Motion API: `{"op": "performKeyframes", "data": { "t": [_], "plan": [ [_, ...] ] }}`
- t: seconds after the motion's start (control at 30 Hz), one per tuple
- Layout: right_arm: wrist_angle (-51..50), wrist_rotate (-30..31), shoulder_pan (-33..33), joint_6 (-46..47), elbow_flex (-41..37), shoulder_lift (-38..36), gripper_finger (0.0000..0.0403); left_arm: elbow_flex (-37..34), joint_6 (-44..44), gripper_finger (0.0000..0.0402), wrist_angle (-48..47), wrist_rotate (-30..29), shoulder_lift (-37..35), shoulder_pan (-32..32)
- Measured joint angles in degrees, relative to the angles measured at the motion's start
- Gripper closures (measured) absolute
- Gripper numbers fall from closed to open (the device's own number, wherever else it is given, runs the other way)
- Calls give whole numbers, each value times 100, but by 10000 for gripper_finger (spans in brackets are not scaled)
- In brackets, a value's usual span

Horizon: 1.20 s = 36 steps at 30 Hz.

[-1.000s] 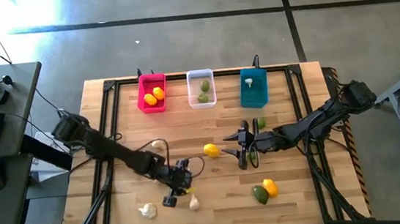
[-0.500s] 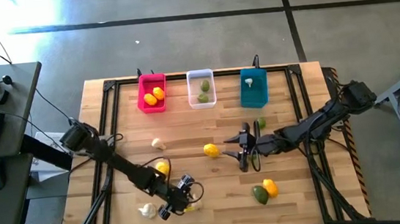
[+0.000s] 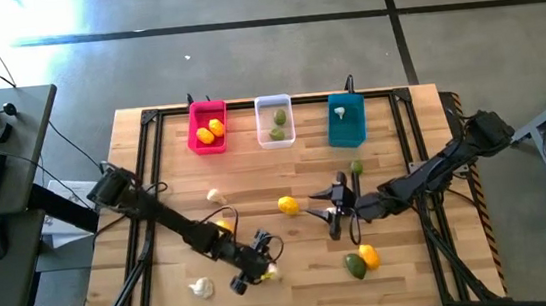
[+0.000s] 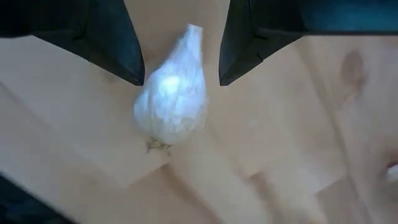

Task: Sort produce into baskets
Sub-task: Put the white garlic into the blue bin

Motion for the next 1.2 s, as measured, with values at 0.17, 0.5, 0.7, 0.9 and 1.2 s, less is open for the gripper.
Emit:
{"op": "performKeyframes", "data": {
  "t": [0.17,0.5,0.7,0.9,1.2],
  "plan": [
    [0,31,3,0,0,0,210,0,-198,207,-10,37,0,301],
    [0,29,3,-28,0,0,210,0,104,221,71,679,0,539],
    [0,27,3,-59,-4,0,210,2,356,232,233,602,223,541],
    [-4,3,3,-50,-4,0,210,7,412,253,566,412,450,537],
    [-4,-246,1,-12,-4,0,210,7,413,385,523,504,445,580]
  ]
}}
